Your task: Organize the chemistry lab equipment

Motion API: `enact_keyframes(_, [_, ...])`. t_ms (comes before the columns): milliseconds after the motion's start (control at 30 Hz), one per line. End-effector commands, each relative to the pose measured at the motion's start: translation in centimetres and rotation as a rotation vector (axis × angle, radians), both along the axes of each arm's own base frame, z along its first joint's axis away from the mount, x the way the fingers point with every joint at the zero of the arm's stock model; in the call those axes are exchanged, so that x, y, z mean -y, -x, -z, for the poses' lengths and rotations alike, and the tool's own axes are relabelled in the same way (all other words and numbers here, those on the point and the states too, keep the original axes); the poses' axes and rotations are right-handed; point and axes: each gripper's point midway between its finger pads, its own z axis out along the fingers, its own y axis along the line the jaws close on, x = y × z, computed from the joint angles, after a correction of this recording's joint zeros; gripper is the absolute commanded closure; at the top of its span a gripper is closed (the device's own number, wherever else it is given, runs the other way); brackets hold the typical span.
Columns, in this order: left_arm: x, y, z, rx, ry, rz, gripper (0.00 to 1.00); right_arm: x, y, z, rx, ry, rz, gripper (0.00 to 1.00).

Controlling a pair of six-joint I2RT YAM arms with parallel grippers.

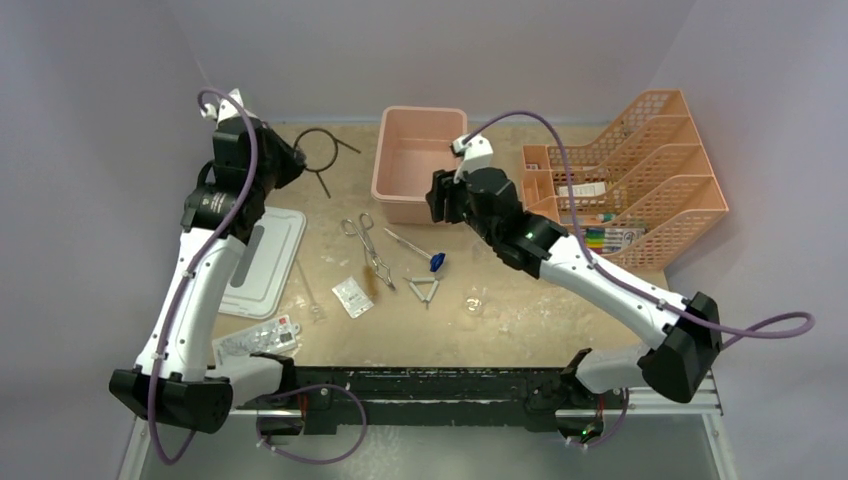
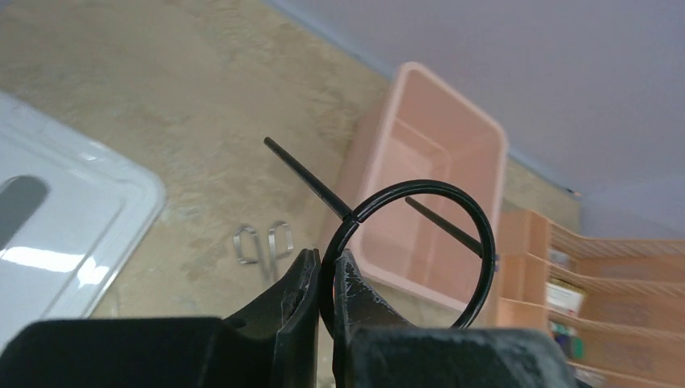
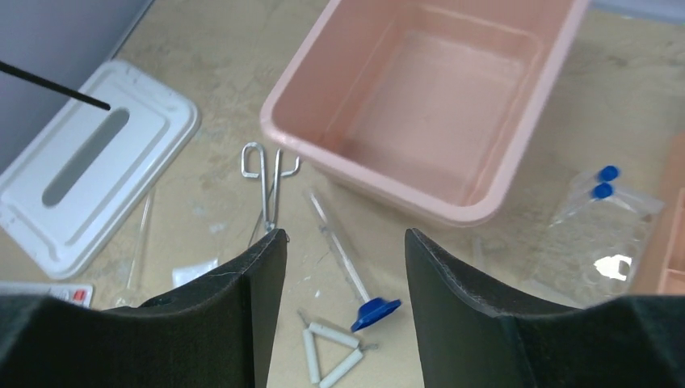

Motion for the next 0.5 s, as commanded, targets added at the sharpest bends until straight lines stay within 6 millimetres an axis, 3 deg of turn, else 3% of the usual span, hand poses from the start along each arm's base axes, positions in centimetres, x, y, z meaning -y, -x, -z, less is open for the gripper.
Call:
enact_keyframes(0, [4.9,-2.9,-7.4,0.228,0.113,0.241,1.0,3.9,-2.3,-6.4,0.111,-0.141,0.134,0.42])
enact_keyframes(133, [8.7,-4.8,-9.7,0.3,0.212,0.381,1.0,7.0,-3.2,-7.0,0.127,-0.149,0.224,0.42])
enact_keyframes(233, [11.6,-6.1,-9.9,0.308,0.217,0.439,1.0,8.8,-3.4,-6.8,0.129,-0.136,0.278,0.42])
enact_keyframes(467, [15.4,-10.9,-6.4,0.234,0.161,0.43,1.0,12.7,-3.1,-6.3,0.135,-0.125,0.384,0.41])
